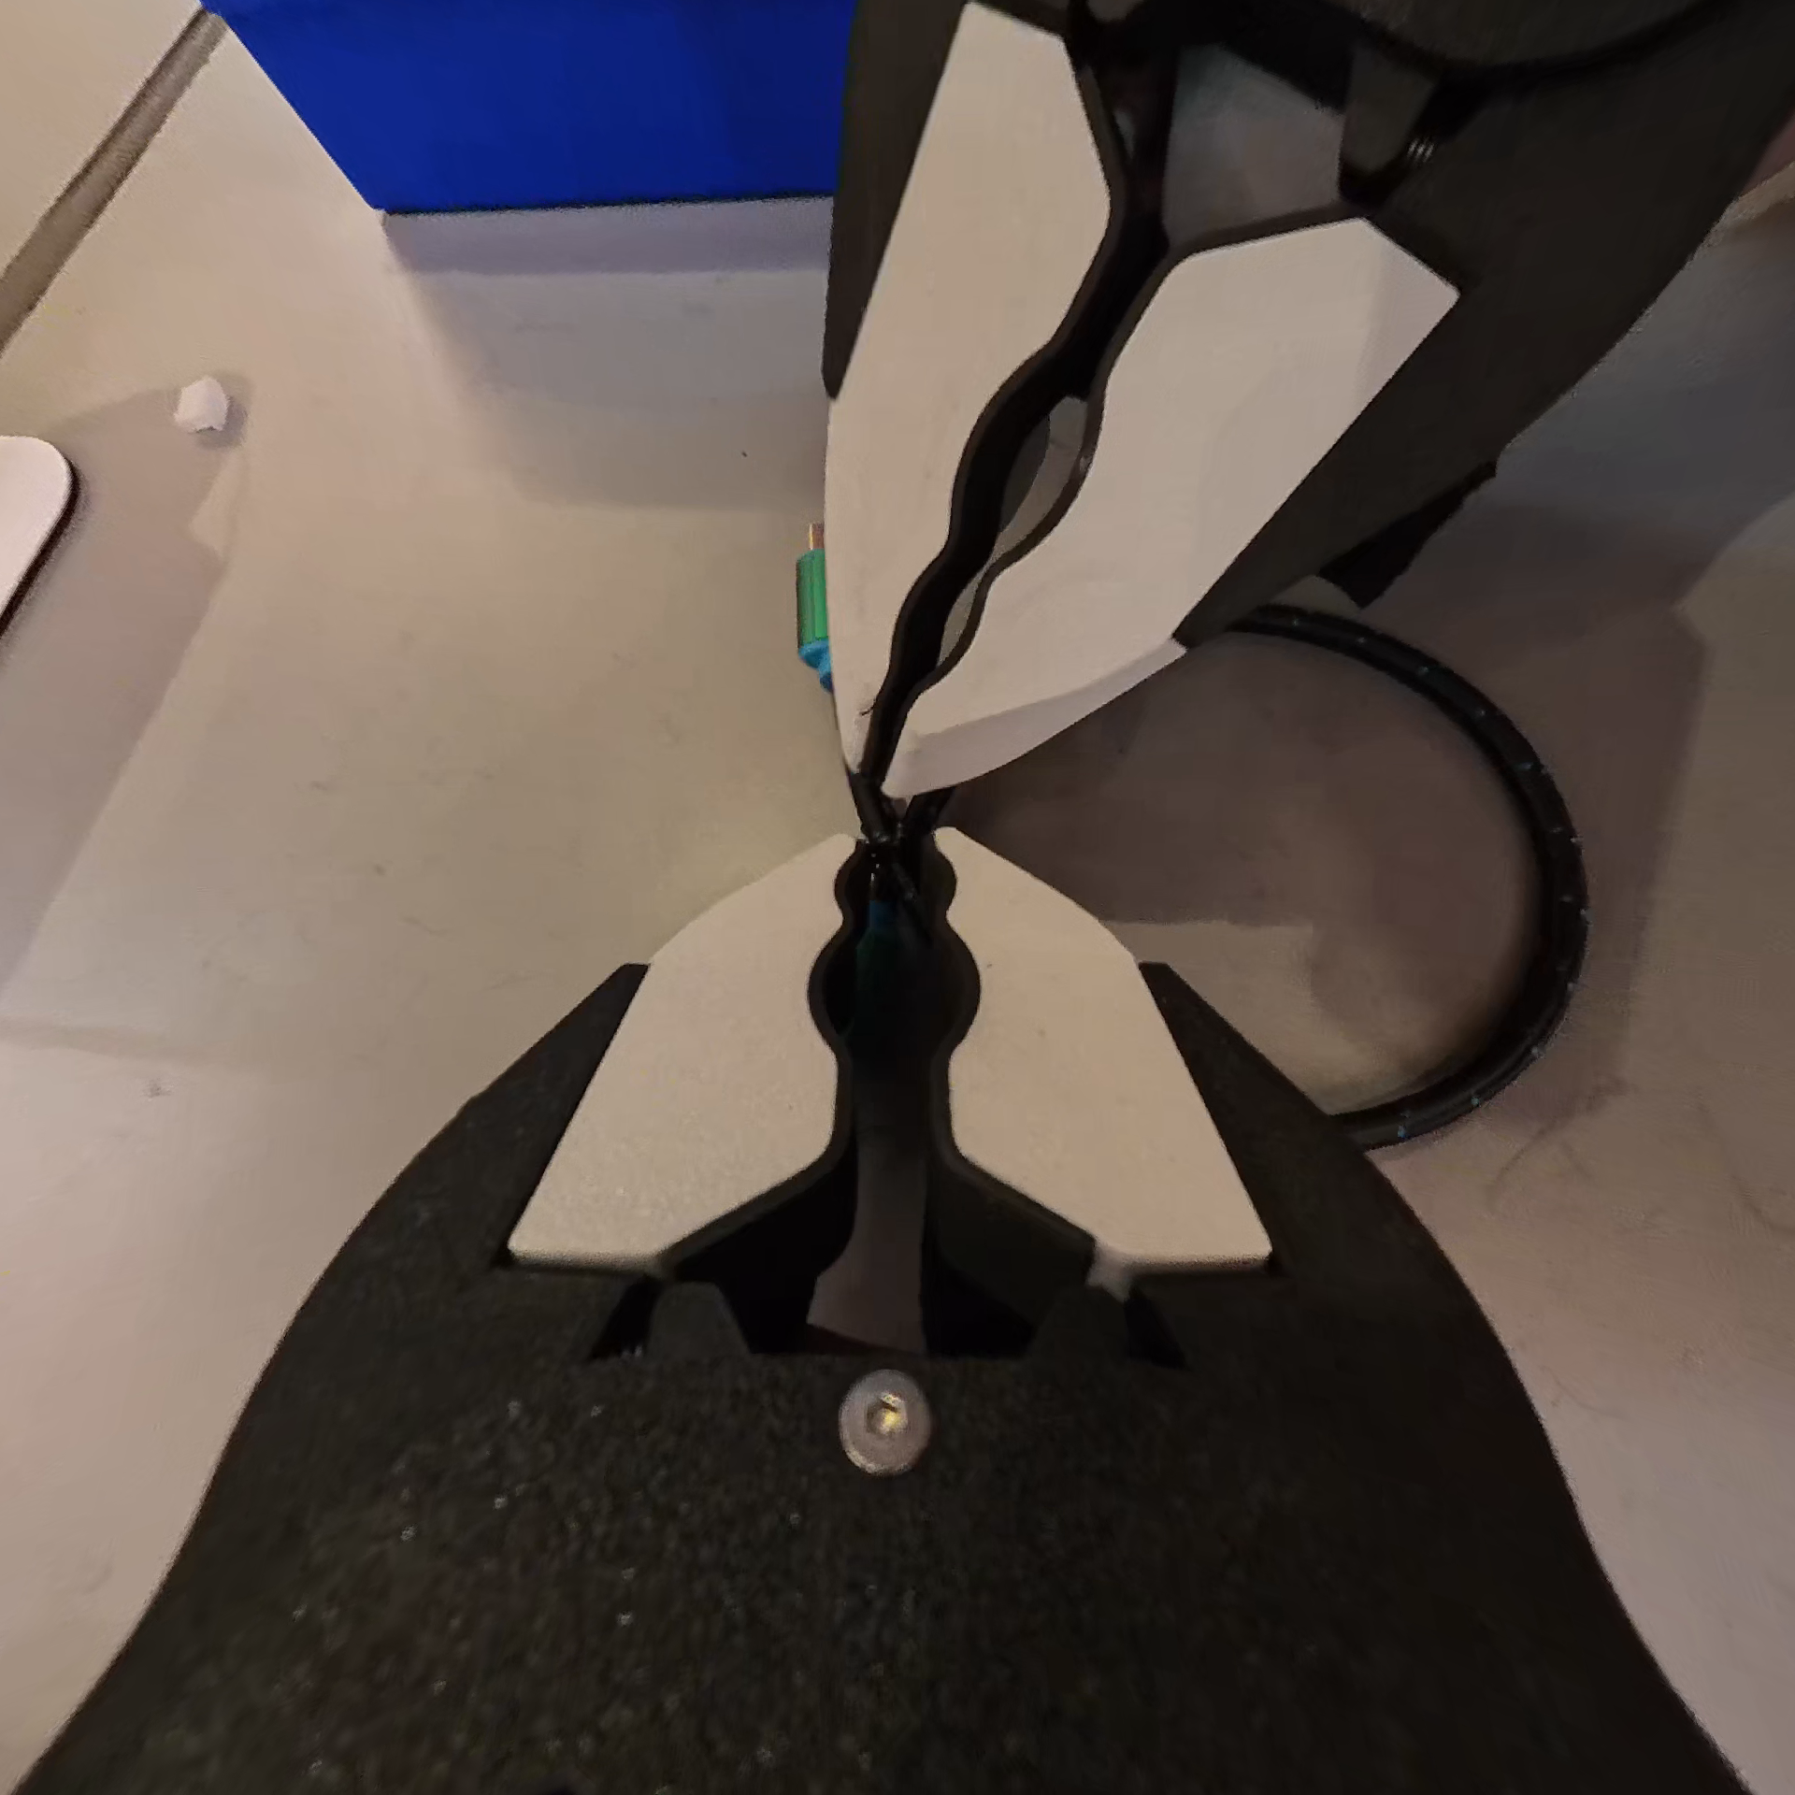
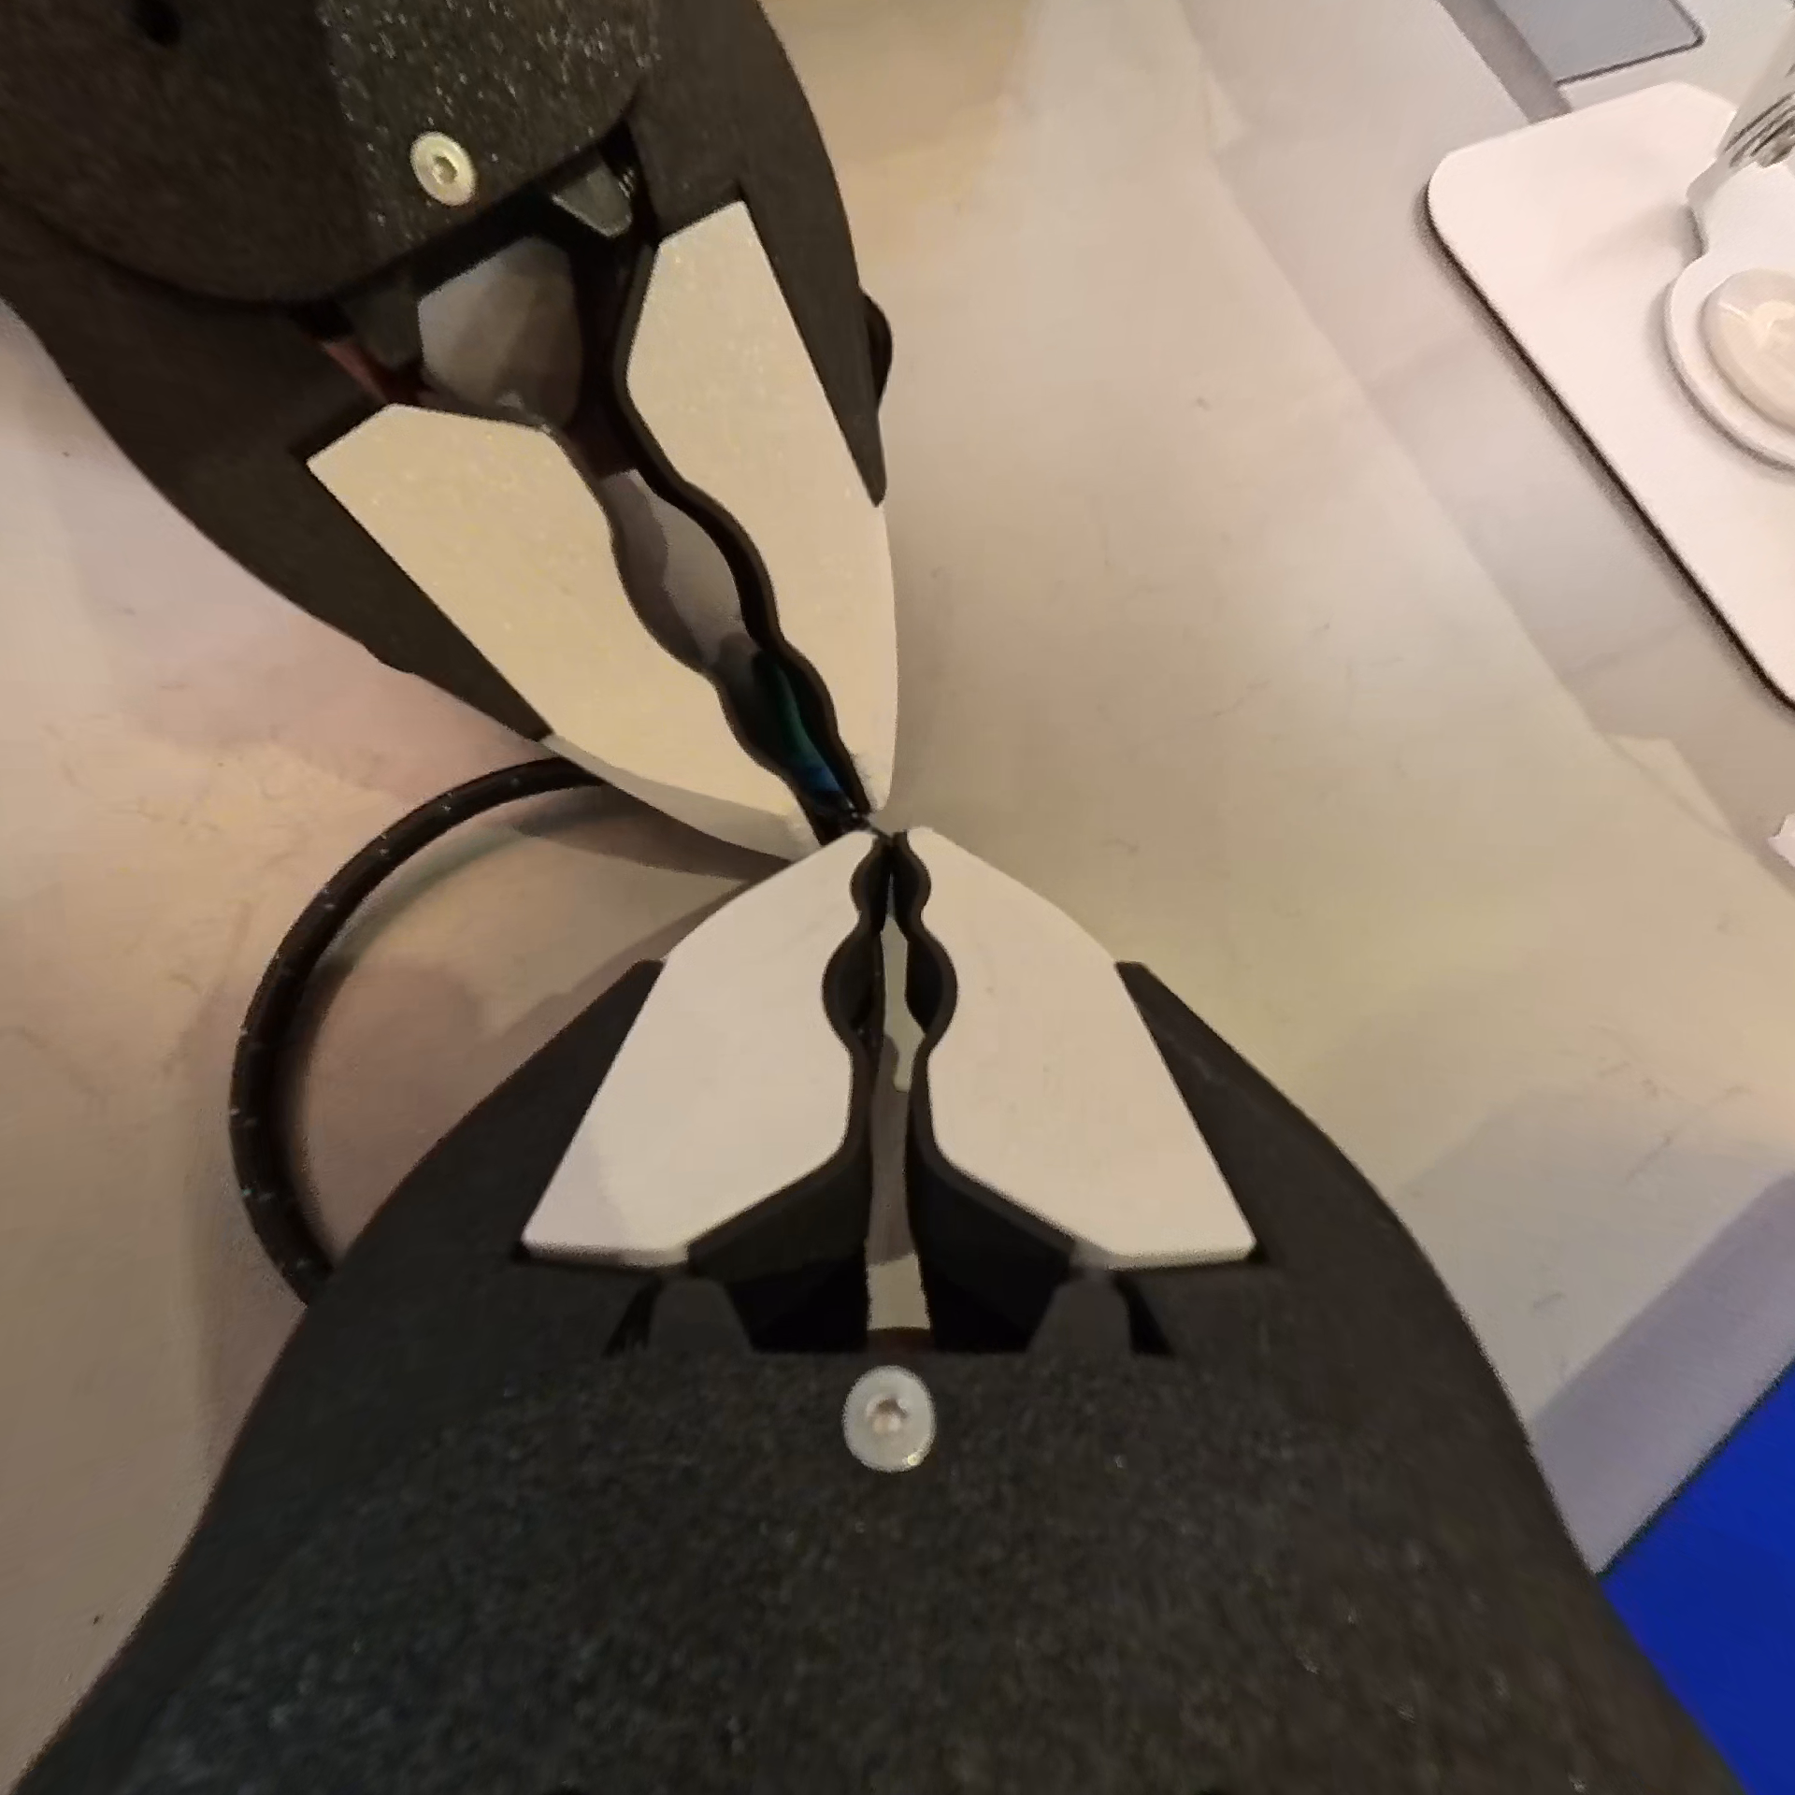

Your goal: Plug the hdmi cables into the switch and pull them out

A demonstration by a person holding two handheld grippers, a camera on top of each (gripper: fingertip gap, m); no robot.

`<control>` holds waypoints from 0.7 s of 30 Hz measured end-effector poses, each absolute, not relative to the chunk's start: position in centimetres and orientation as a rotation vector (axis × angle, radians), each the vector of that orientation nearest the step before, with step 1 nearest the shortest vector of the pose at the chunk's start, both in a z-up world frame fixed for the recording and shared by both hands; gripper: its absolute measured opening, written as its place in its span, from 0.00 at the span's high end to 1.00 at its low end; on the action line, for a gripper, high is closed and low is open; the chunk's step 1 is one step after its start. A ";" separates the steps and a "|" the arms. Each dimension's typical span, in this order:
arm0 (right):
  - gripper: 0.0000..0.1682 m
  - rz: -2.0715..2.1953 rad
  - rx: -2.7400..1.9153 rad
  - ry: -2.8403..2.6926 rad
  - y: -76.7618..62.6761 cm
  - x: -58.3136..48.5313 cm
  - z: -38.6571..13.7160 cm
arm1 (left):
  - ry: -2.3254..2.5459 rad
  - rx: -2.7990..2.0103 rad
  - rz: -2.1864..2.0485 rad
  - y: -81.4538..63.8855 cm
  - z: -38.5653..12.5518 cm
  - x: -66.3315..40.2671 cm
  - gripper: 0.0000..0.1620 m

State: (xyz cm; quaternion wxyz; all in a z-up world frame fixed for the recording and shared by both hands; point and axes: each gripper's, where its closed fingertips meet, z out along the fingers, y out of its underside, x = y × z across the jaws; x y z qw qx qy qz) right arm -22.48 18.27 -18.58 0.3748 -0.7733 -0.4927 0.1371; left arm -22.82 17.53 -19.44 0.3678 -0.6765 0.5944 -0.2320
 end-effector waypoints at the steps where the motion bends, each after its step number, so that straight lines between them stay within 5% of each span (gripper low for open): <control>1: 1.00 0.350 -1.966 -1.263 18.3 -22.6 -18.4 | 1.530 -1.731 -0.602 17.4 -19.4 -22.8 0.94; 13: 1.00 0.414 -1.966 -1.258 18.8 -22.8 -18.5 | 1.493 -1.758 -0.580 18.0 -19.4 -22.8 0.92; 21: 1.00 0.445 -1.987 -1.241 18.8 -22.6 -18.7 | 1.509 -1.745 -0.573 17.7 -19.5 -22.7 0.99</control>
